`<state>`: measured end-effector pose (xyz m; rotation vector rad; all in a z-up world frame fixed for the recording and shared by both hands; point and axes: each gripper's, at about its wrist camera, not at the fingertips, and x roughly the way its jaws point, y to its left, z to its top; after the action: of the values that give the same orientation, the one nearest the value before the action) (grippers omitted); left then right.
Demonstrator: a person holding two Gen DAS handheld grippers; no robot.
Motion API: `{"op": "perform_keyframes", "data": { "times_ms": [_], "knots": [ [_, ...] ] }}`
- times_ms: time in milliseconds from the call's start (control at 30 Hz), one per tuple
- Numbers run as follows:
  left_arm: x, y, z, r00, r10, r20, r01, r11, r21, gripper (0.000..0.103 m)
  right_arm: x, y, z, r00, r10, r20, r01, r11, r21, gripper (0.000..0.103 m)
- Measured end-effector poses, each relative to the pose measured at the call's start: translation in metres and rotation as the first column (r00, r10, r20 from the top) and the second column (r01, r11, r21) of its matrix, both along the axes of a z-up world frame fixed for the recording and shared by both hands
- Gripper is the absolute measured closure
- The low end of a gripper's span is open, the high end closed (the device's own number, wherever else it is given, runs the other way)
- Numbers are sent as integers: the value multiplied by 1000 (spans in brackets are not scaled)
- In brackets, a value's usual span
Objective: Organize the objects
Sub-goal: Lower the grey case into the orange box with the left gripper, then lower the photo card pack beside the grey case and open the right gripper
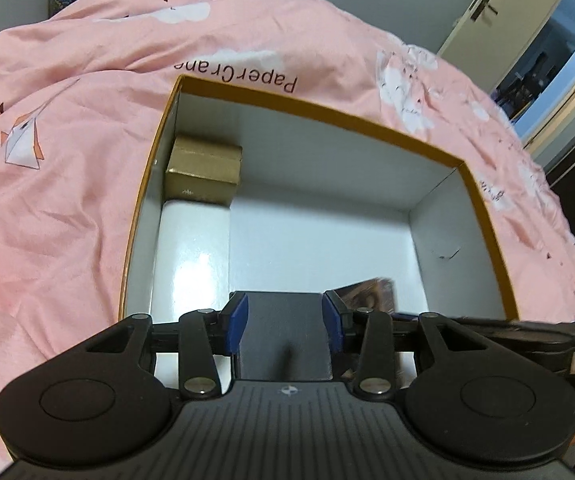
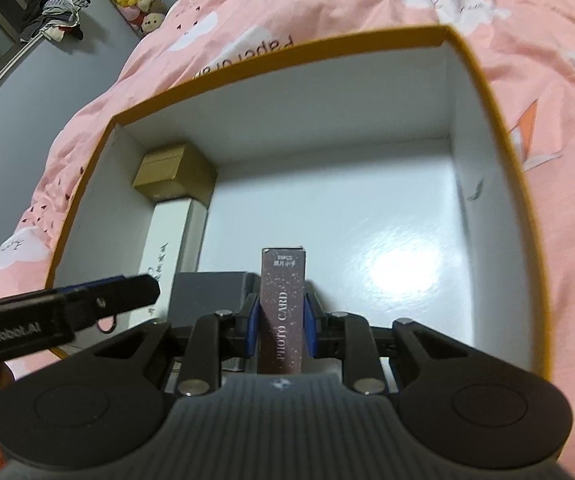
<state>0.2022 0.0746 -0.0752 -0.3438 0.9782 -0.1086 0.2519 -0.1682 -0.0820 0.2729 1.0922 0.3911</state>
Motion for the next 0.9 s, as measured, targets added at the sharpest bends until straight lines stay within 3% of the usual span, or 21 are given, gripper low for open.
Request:
{"op": "perform_keyframes", "data": {
  "times_ms": [267,433,733,900],
  "knots": [
    [3,-3,-6,1000,-12,12,12,1000,3,53,10,-7,-10,996,-19,-89,24,998,55,79],
    [1,-2,-11,1000,-23,-1,23,999,-36,53,18,-8,-9,992,3,-125,-3,1000,-2,74],
    [0,-3,-14,999,-22,-25,21,999,-42,54,20,4,-18,991,27,-129,-54,977,-208,59],
    [-1,-4,-16,999,-27,-28,26,999,-38,54,18,5,-22,991,43,-125,-68,975,-211,58]
  ]
}}
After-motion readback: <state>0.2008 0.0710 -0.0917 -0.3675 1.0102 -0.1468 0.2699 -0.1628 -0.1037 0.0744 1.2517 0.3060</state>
